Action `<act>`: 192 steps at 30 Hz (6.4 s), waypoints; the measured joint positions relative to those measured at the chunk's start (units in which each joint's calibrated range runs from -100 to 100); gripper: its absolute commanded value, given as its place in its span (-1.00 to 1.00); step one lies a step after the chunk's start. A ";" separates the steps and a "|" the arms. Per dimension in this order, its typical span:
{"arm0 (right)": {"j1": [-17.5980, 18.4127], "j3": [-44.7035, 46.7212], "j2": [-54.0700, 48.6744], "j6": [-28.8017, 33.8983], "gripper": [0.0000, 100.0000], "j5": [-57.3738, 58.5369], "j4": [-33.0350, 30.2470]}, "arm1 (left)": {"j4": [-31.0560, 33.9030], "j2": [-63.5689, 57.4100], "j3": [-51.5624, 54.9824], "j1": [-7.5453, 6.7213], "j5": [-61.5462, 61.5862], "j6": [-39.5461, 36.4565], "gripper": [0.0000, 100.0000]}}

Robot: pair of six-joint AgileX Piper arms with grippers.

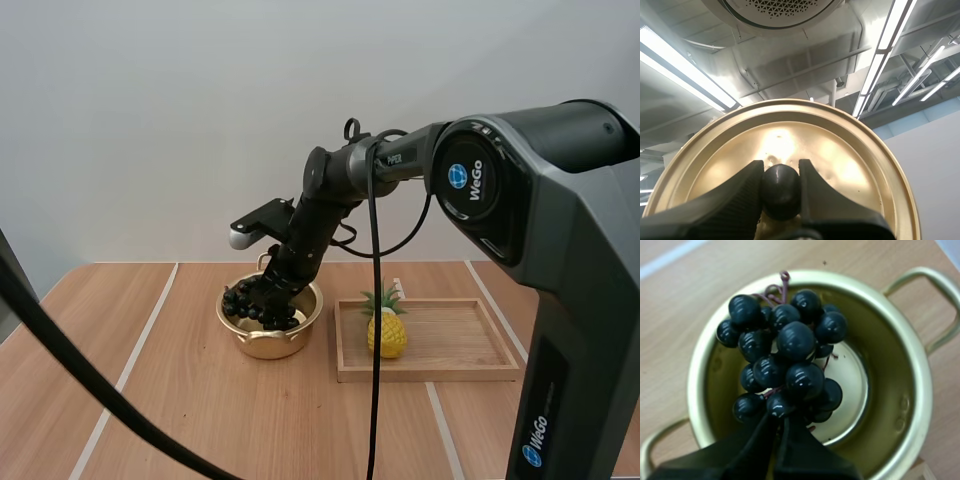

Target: Open the pot, put the grape inside, and close it

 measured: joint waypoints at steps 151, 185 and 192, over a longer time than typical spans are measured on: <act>-20.83 -19.27 -52.93 30.19 -1.00 -10.13 -15.16 | -0.30 19.81 4.56 0.00 25.66 -6.65 -1.00; -20.83 -19.27 -54.14 30.19 -1.00 -5.81 -18.12 | -6.08 -1.39 75.22 0.00 -2.86 -7.01 -1.00; -20.83 -19.27 -54.14 30.19 -1.00 -5.42 -17.99 | -6.08 -3.80 93.39 0.00 -23.36 -7.01 -1.00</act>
